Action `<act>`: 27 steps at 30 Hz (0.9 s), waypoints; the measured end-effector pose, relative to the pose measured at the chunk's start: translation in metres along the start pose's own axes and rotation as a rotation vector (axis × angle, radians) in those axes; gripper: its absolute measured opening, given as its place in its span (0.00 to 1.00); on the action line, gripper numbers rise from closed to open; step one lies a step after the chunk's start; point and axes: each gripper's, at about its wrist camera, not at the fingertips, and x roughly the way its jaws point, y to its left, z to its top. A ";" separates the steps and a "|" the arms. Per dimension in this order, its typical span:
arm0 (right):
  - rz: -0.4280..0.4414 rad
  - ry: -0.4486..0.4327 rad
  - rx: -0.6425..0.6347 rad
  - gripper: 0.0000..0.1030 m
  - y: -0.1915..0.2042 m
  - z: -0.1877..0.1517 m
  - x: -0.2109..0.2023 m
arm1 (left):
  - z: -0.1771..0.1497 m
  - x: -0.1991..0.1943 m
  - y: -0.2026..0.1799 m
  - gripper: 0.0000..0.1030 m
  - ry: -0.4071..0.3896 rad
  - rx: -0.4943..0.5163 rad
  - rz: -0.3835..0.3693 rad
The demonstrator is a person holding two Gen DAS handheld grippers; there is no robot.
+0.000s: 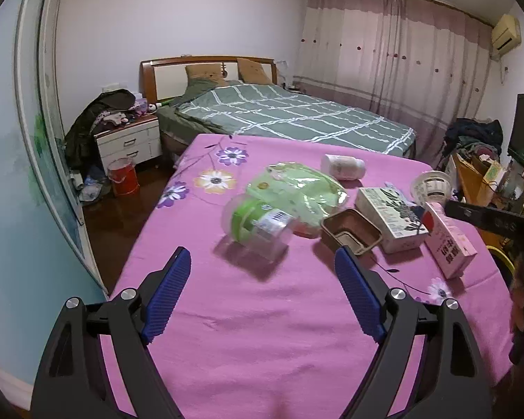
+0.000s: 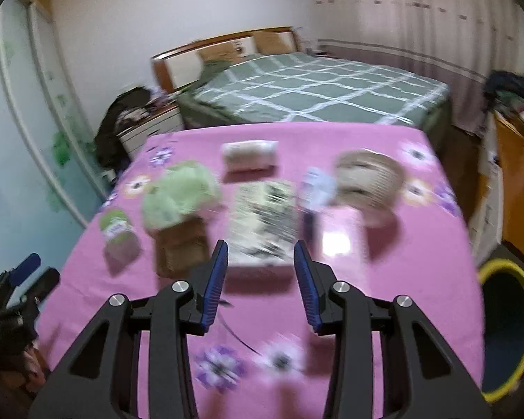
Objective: Collect trash
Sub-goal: 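Grasp the green plastic bag with the right tool and carry it toward the bin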
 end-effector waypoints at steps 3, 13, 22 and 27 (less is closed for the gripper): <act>0.039 0.031 -0.054 0.37 0.030 0.021 0.028 | 0.001 0.001 0.009 0.81 0.000 -0.011 0.020; 0.045 0.187 -0.103 0.55 0.067 0.070 0.141 | 0.002 0.004 0.017 0.81 0.012 -0.018 0.032; 0.066 0.333 -0.068 0.18 0.059 0.069 0.189 | 0.003 0.011 0.017 0.81 0.029 -0.028 0.017; 0.068 0.268 -0.042 0.08 0.056 0.073 0.175 | 0.002 0.014 0.016 0.81 0.035 -0.028 0.019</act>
